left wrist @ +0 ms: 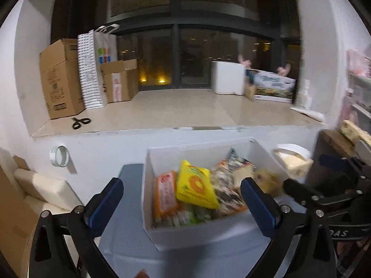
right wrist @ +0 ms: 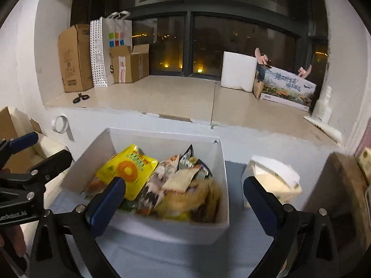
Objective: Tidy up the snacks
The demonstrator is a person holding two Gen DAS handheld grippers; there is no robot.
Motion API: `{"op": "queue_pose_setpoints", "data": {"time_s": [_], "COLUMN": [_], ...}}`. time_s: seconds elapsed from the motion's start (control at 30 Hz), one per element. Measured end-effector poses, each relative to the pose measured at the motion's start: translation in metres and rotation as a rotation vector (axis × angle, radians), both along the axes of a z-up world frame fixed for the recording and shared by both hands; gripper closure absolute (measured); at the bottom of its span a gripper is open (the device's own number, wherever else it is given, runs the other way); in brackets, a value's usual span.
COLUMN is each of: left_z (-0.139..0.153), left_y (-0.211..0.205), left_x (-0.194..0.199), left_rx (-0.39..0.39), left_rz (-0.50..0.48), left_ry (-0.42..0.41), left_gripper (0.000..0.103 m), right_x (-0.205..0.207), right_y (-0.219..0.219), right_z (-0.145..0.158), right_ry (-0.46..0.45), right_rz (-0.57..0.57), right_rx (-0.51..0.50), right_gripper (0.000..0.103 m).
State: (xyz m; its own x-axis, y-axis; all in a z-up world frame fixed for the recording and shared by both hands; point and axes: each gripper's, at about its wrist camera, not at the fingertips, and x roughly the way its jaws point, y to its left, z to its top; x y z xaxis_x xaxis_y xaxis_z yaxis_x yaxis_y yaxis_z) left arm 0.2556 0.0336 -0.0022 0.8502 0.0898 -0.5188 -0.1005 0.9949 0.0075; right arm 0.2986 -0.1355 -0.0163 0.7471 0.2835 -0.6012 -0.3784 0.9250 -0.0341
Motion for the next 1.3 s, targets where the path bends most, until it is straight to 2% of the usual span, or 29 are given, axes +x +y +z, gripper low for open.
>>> {"op": "queue_pose_setpoints", "data": {"time_s": [0.07, 0.13, 0.23, 0.33, 0.43, 0.57, 0.63, 0.73, 0.93, 1.3], "left_z": [0.004, 0.008, 0.014, 0.017, 0.019, 0.014, 0.010, 0.005, 0.006, 0.005], "left_y": [-0.004, -0.007, -0.011, -0.006, 0.001, -0.003, -0.007, -0.015, -0.033, -0.033], "left_x": [-0.020, -0.045, -0.082, -0.111, -0.138, -0.169, -0.182, -0.202, -0.219, -0.211], "left_rx": [0.000, 0.015, 0.049, -0.010, -0.073, -0.069, -0.075, -0.106, -0.084, -0.088], "left_rz": [-0.013, -0.017, 0.013, 0.026, 0.032, 0.020, 0.019, -0.005, -0.030, -0.008], "left_ry": [0.000, -0.023, -0.060, -0.060, -0.073, -0.064, -0.049, -0.039, -0.031, -0.010], "left_gripper": [0.000, 0.000, 0.000, 0.000, 0.000, 0.000, 0.000, 0.000, 0.000, 0.000], "right_x": [-0.017, -0.035, -0.072, -0.111, -0.134, -0.162, -0.175, -0.200, -0.225, -0.223], "right_y": [-0.012, -0.020, -0.025, -0.032, -0.041, -0.058, -0.062, -0.065, -0.067, -0.063], "right_z": [0.002, 0.004, 0.013, 0.024, 0.028, 0.021, 0.015, 0.013, 0.021, 0.013], "right_ry": [-0.004, -0.024, -0.102, -0.163, -0.117, -0.089, -0.064, -0.084, -0.098, -0.080], "right_rz": [-0.011, -0.018, -0.057, -0.016, 0.019, -0.047, -0.039, -0.027, 0.014, 0.043], "right_rx": [0.036, 0.031, -0.065, -0.051, 0.013, 0.065, 0.073, 0.059, 0.093, 0.089], "right_gripper": [0.000, 0.000, 0.000, 0.000, 0.000, 0.000, 0.000, 0.000, 0.000, 0.000]}}
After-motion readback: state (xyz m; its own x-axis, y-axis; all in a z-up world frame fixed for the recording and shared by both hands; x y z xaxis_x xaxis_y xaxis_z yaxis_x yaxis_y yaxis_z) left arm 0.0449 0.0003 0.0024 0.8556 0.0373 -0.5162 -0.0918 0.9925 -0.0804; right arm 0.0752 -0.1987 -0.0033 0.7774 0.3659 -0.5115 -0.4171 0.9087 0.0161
